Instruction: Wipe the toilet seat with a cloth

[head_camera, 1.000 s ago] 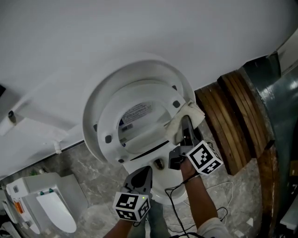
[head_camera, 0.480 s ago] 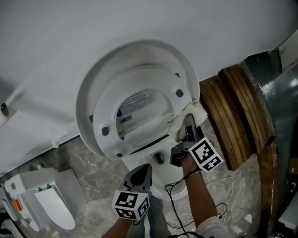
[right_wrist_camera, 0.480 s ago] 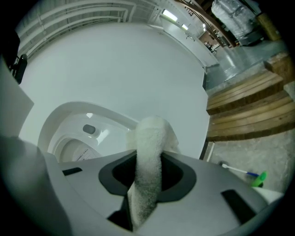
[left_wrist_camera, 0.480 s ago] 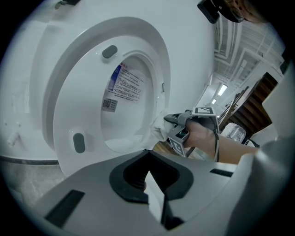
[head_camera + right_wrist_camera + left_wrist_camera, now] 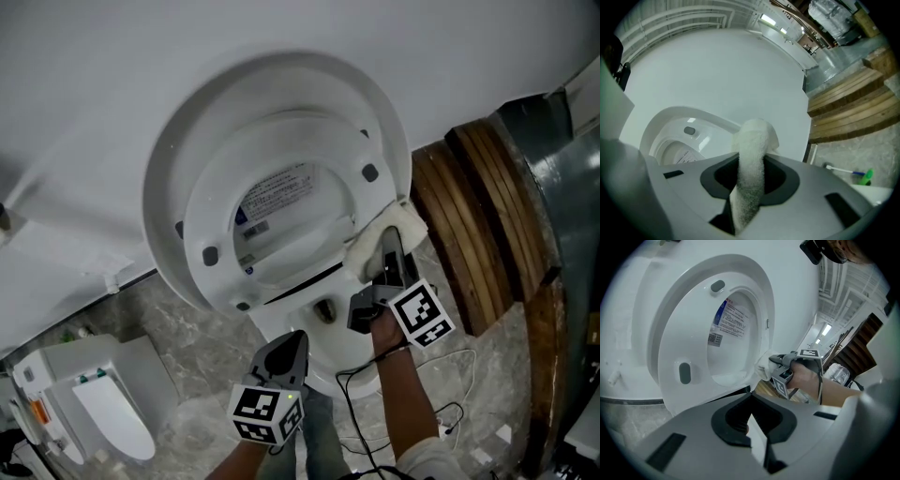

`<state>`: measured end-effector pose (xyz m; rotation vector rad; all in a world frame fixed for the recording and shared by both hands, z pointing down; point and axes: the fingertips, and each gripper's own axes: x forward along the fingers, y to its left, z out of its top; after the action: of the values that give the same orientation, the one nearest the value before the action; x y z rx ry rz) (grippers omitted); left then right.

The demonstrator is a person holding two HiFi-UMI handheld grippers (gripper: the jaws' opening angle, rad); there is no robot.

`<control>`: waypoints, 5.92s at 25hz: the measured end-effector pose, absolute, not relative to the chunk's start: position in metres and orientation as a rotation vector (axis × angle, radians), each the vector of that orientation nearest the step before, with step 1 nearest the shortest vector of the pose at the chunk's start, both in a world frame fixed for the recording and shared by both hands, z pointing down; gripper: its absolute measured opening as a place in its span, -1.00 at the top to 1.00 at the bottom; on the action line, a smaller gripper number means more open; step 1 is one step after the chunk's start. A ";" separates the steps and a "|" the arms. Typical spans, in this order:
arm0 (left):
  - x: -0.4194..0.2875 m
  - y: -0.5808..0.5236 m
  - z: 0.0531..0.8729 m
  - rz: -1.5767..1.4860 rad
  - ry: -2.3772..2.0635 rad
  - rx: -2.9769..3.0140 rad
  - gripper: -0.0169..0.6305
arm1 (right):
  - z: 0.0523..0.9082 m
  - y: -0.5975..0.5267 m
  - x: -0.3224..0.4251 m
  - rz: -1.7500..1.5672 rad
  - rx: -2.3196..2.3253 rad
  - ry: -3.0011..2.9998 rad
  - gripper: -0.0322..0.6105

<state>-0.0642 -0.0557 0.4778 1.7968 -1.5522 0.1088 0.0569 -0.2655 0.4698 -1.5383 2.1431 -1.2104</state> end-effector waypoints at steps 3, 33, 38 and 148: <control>-0.062 -0.052 0.481 0.113 -1.546 1.794 0.96 | 0.471 -0.262 0.059 -1.219 -1.531 2.111 0.59; -0.061 -0.027 0.513 0.135 -1.523 1.767 0.96 | 0.553 -0.233 0.074 -1.353 -1.630 1.986 0.59; -0.067 -0.022 0.516 0.145 -1.533 1.758 0.96 | 0.564 -0.223 0.066 -1.377 -1.613 1.976 0.59; -0.203 0.030 0.343 -0.139 -1.872 1.651 0.96 | 0.340 -0.140 -0.161 -1.549 -1.200 2.028 0.59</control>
<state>-0.2032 0.0297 0.3432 1.6506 -1.8723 -0.1387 -0.1614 -0.1400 0.3395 -1.1996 2.0277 -1.5487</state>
